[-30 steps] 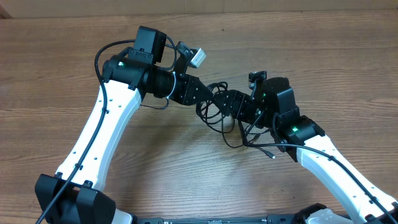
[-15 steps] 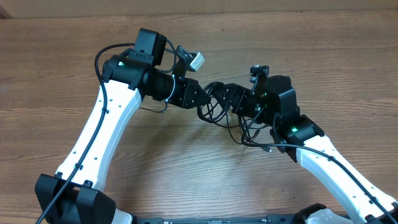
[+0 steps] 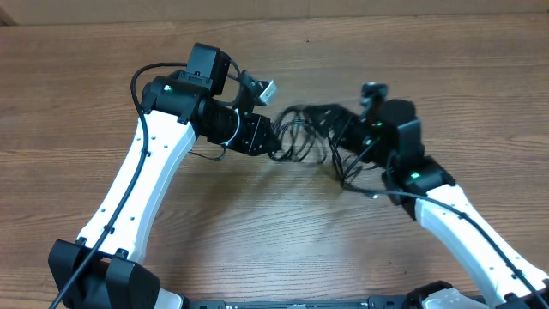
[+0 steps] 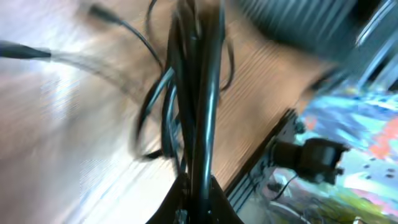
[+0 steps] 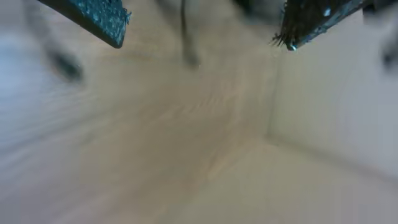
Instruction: Untangle cables
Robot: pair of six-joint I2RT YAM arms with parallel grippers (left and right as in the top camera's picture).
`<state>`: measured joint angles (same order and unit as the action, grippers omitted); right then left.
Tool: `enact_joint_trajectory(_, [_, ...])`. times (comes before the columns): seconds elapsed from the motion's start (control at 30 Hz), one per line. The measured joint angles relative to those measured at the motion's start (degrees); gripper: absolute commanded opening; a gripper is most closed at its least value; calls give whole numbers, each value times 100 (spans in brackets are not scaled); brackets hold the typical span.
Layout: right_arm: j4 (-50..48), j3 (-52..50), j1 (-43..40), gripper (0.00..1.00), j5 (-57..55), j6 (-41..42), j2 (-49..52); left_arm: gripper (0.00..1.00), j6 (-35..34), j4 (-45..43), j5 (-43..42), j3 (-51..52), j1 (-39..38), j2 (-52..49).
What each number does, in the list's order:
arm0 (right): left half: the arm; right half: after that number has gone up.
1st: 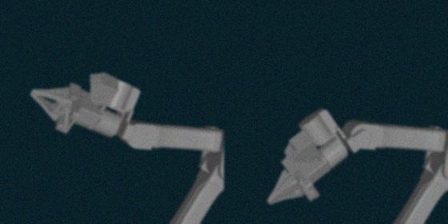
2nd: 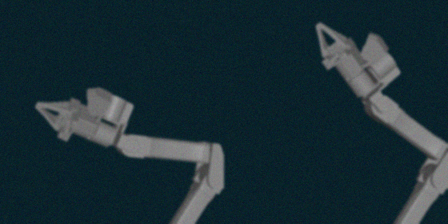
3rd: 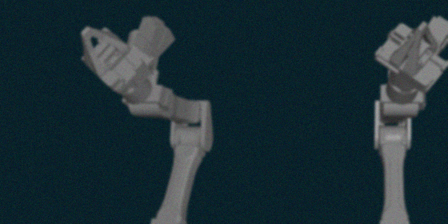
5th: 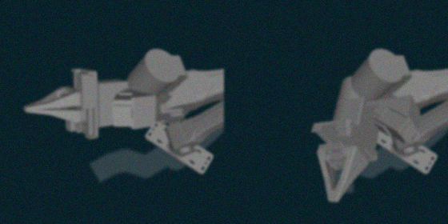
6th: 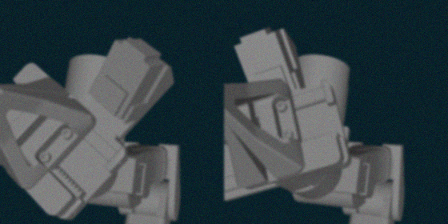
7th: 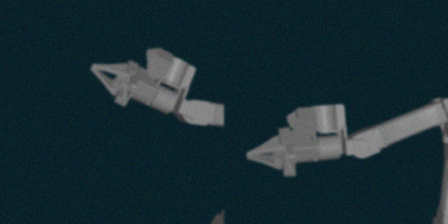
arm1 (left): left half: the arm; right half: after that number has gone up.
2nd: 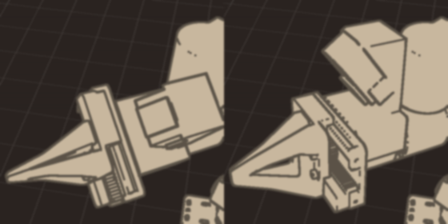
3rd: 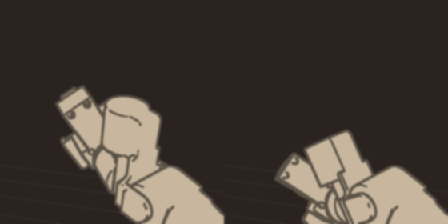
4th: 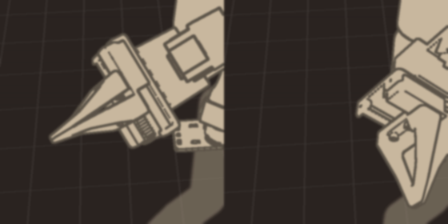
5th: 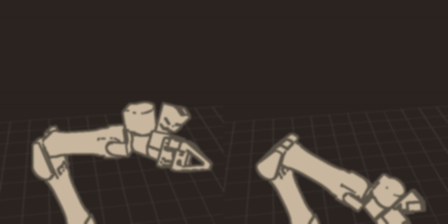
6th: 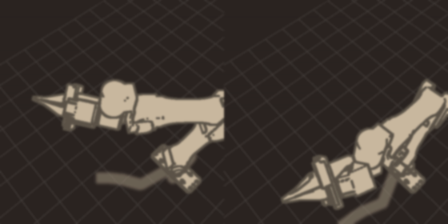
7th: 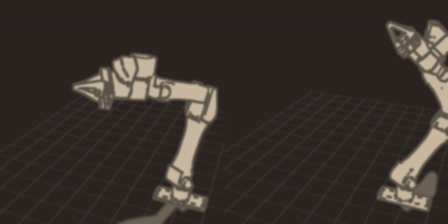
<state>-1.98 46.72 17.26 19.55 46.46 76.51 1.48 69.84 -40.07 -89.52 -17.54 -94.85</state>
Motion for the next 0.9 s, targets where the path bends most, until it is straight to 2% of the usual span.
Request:
enact_joint_trajectory(0.1, [-140, 0, -422, 77, -39, 87, 0, 4, 0, 0, 208, 24, -2, -7])
enact_joint_trajectory(0.27, [-90, 0, -457, 78, 166, 151, 0, 4, 0, -146, 332, 24, -2, -9])
enact_joint_trajectory(0.53, [1117, 7, -446, 84, 413, 50, 20, 4, 0, -297, 420, 26, -2, -9])
enact_joint_trajectory(0.63, [1257, 9, -446, 89, 833, -568, 22, 4, 0, -365, 479, 26, -2, -9])
enact_joint_trajectory(0.8, [1626, 9, -446, 90, 1692, -2024, 22, 5, 0, -380, 490, 26, -2, -9])
enact_joint_trajectory(0.9, [1751, 9, -446, 90, 2013, -2594, 22, 4, 0, -382, 501, 26, -2, -9])
